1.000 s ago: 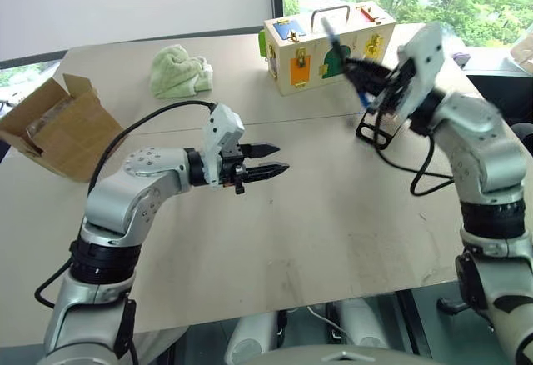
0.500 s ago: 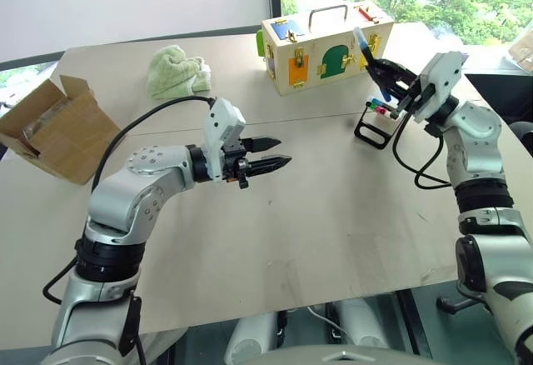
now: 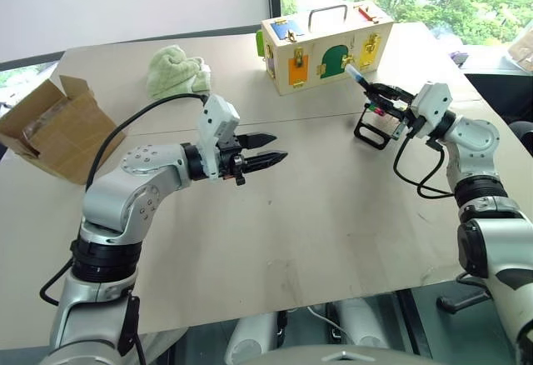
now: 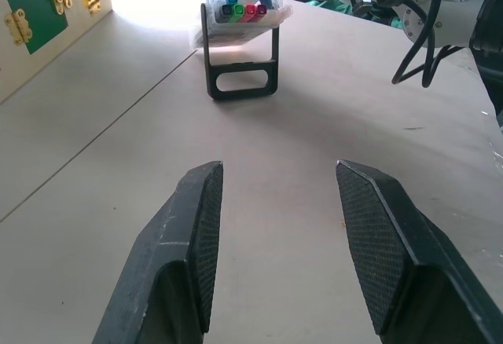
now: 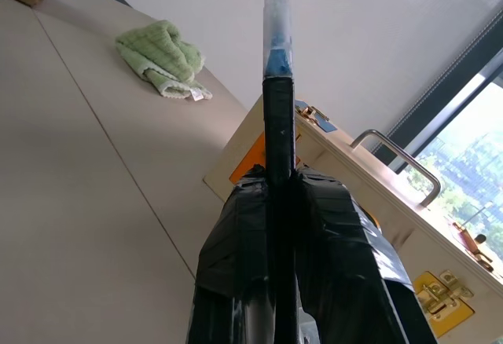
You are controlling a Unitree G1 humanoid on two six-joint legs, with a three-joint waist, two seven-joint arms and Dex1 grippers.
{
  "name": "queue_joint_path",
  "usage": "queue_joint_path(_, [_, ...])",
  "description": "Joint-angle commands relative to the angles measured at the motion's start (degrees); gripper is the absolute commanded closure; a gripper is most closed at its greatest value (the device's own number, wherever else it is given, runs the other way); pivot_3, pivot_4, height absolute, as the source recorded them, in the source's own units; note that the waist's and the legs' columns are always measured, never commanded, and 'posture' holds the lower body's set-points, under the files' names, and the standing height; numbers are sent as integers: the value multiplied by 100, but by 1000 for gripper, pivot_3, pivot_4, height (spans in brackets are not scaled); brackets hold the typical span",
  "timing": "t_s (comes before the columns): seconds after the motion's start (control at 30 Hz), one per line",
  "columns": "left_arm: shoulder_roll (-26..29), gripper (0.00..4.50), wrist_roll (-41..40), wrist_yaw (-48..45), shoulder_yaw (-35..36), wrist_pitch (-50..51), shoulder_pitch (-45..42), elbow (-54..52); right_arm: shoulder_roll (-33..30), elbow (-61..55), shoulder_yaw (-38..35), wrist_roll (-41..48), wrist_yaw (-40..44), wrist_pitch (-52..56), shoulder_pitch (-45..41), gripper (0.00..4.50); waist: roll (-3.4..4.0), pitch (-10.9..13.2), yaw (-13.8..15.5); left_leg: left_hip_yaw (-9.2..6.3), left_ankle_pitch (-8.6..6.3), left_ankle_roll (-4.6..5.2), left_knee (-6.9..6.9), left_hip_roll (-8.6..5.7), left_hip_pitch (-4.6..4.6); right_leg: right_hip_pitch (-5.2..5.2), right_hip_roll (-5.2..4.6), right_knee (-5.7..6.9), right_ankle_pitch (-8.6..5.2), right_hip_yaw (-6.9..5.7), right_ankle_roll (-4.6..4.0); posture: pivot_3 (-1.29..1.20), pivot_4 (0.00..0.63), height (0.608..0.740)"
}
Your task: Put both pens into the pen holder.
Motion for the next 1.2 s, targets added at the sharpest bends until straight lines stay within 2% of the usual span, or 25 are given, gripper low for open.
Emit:
queue_joint_path(0.03, [20,2177,-77,16,100,-35,-53,-209,-109,143,-96,-83,-157,-201,-222,4474,0,0,1,0,0,0,0,0,0,0,0,0,0,0,0,0,150,740])
queue_joint_path(0.37, [24,2177,-89,76,137,-37,-39,-241,-160,441,-27,-464,-476,-555,-382,4474,0,0,-3,1,1,-1,0,0,0,0,0,0,0,1,0,0,150,740])
queue_joint_path(0.4, [27,2177,-92,80,141,-35,-36,-249,-160,458,-32,-495,-525,-557,-398,4026,0,0,-3,1,1,-1,0,0,0,0,0,0,0,2,0,0,150,740])
queue_joint_path(0.43, [31,2177,-98,84,148,-31,-34,-256,-159,473,-40,-517,-573,-565,-414,3392,0,0,-2,1,1,-1,0,0,0,0,0,0,0,2,0,0,150,740])
queue_joint_path(0.47, [34,2177,-99,88,152,-29,-33,-261,-163,493,-43,-545,-625,-558,-431,3310,0,0,-2,1,1,-1,0,0,0,0,0,0,0,1,0,0,150,740])
queue_joint_path(0.57, [50,2177,-100,90,159,-27,-27,-270,-172,533,-63,-595,-730,-543,-453,1805,0,0,-4,1,1,-2,0,0,0,0,0,0,0,2,0,0,150,740])
queue_joint_path(0.6, [56,2177,-103,91,164,-23,-28,-272,-172,537,-71,-602,-756,-541,-456,1536,0,0,-3,1,1,-2,0,0,0,0,0,0,0,1,0,0,150,740])
queue_joint_path(0.63, [61,2177,-106,92,165,-20,-29,-273,-174,537,-75,-608,-774,-542,-458,954,0,0,-3,1,1,-2,0,0,0,0,0,0,0,2,0,0,150,740])
queue_joint_path(0.7, [78,2177,-106,86,167,-23,-27,-266,-175,524,-86,-602,-789,-541,-459,100,0,0,-3,1,1,-2,0,0,0,0,0,0,0,2,0,0,150,740])
queue_joint_path(0.87, [100,2177,-95,57,139,-30,-70,-214,-194,419,-162,-476,-676,-549,-411,100,0,0,-4,1,1,-2,0,0,0,0,0,0,0,1,0,0,150,740])
queue_joint_path(1.03, [133,2177,-127,31,170,-28,-43,-241,-181,-293,-216,173,287,-198,-157,100,0,0,-4,1,1,-2,0,0,0,0,0,0,0,1,0,0,150,740])
queue_joint_path(1.13, [132,2177,-114,24,233,-151,105,-260,-317,-1594,-129,759,929,790,415,100,0,0,4,-1,1,-2,0,1,0,2,0,0,0,0,0,0,150,740])
queue_joint_path(1.17, [105,2177,-169,17,296,-181,181,-287,-400,-2205,-96,962,1030,1287,691,100,0,0,18,-1,1,-1,0,1,0,2,-1,-1,0,0,0,0,150,740])
queue_joint_path(1.2, [58,2177,-226,19,392,-254,361,-355,-593,-3211,-79,1357,1026,2230,1214,100,0,0,35,-3,1,-1,0,2,-1,3,-2,-2,0,0,0,0,150,740])
